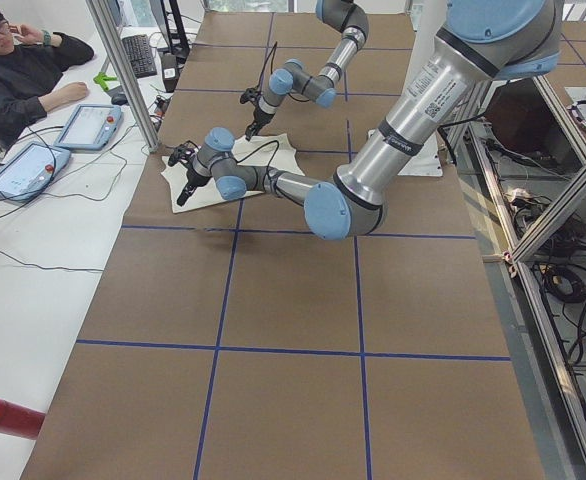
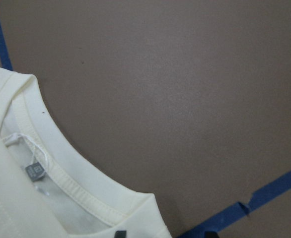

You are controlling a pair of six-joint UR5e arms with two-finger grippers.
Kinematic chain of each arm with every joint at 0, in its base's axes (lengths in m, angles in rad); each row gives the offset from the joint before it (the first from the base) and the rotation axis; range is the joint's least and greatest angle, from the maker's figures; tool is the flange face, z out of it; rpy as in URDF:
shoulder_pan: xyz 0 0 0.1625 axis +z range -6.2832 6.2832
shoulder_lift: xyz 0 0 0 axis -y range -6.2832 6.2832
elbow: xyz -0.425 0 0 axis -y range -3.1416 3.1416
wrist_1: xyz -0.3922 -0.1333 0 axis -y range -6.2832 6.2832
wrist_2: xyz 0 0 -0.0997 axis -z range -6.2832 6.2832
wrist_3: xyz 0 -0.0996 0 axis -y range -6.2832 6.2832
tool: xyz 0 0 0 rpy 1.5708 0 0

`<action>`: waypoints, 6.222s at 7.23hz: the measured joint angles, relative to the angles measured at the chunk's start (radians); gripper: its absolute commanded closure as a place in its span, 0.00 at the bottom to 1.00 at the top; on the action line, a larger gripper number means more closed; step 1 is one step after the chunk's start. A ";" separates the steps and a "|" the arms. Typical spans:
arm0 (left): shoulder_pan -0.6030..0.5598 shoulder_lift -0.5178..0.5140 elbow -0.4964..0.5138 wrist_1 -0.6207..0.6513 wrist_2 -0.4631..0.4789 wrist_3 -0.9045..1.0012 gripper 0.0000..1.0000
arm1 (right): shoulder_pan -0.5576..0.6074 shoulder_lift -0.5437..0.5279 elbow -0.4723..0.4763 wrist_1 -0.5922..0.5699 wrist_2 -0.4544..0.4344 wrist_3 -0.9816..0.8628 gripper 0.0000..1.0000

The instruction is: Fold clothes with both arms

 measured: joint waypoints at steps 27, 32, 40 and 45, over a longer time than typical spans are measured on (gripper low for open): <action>0.011 0.066 -0.087 -0.037 -0.021 -0.015 0.00 | -0.348 -0.409 0.654 -0.184 -0.253 -0.770 1.00; 0.013 0.073 -0.092 -0.038 -0.021 -0.015 0.00 | -0.331 -0.409 0.673 -0.179 -0.258 -0.751 1.00; 0.027 0.079 -0.096 -0.039 -0.021 -0.017 0.00 | -0.352 -0.554 0.745 -0.174 -0.250 -0.168 0.00; 0.136 0.150 -0.318 -0.022 -0.094 -0.340 0.00 | -0.285 -0.582 0.777 0.176 -0.170 -0.031 0.00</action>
